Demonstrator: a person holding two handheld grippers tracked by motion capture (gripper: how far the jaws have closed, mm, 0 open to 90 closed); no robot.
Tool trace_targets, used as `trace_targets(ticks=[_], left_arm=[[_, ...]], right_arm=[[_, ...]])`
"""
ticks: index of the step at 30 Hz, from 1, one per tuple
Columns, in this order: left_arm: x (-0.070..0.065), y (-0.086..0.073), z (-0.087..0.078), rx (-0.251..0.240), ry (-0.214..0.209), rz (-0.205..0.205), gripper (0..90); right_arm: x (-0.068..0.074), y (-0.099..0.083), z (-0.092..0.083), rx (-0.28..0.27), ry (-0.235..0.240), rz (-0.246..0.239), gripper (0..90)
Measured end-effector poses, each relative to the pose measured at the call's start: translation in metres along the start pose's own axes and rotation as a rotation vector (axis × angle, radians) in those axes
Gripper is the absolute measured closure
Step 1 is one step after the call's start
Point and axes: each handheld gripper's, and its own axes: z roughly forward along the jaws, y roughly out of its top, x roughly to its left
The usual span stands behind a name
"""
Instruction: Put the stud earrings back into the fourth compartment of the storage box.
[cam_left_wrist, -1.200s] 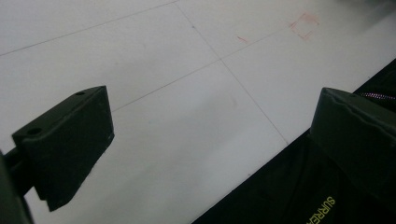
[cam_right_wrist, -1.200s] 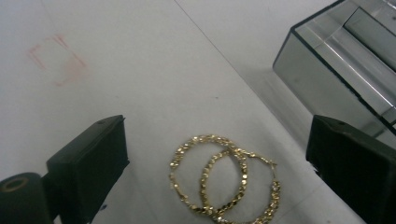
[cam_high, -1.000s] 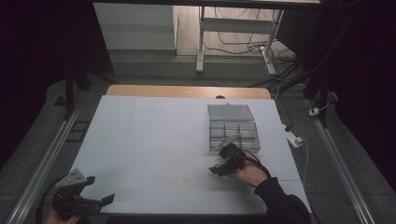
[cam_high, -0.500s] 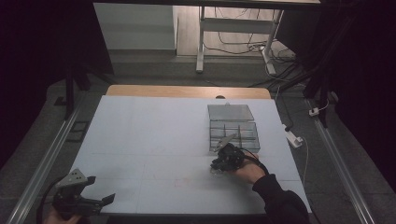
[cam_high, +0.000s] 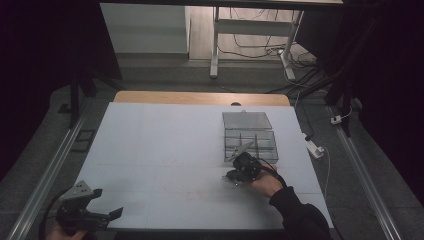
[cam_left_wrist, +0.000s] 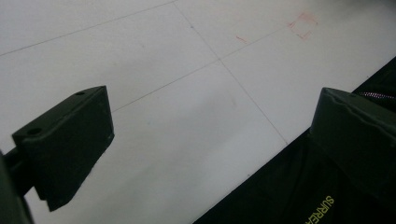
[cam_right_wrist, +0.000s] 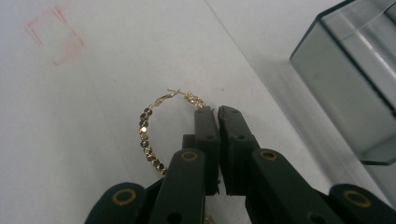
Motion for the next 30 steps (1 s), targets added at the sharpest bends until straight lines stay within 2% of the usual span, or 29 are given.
trace_targets(ticks=[13,30], left_arm=[[0.003,0.0,0.0,-0.003,-0.018,-0.018,0.0],[0.003,0.0,0.0,-0.003,-0.027,-0.022,0.0]], right_arm=[[0.004,0.007,-0.023,-0.108,-0.03,0.02,87.0],[-0.006,0.01,-0.048,-0.231,-0.11,0.087,87.0]])
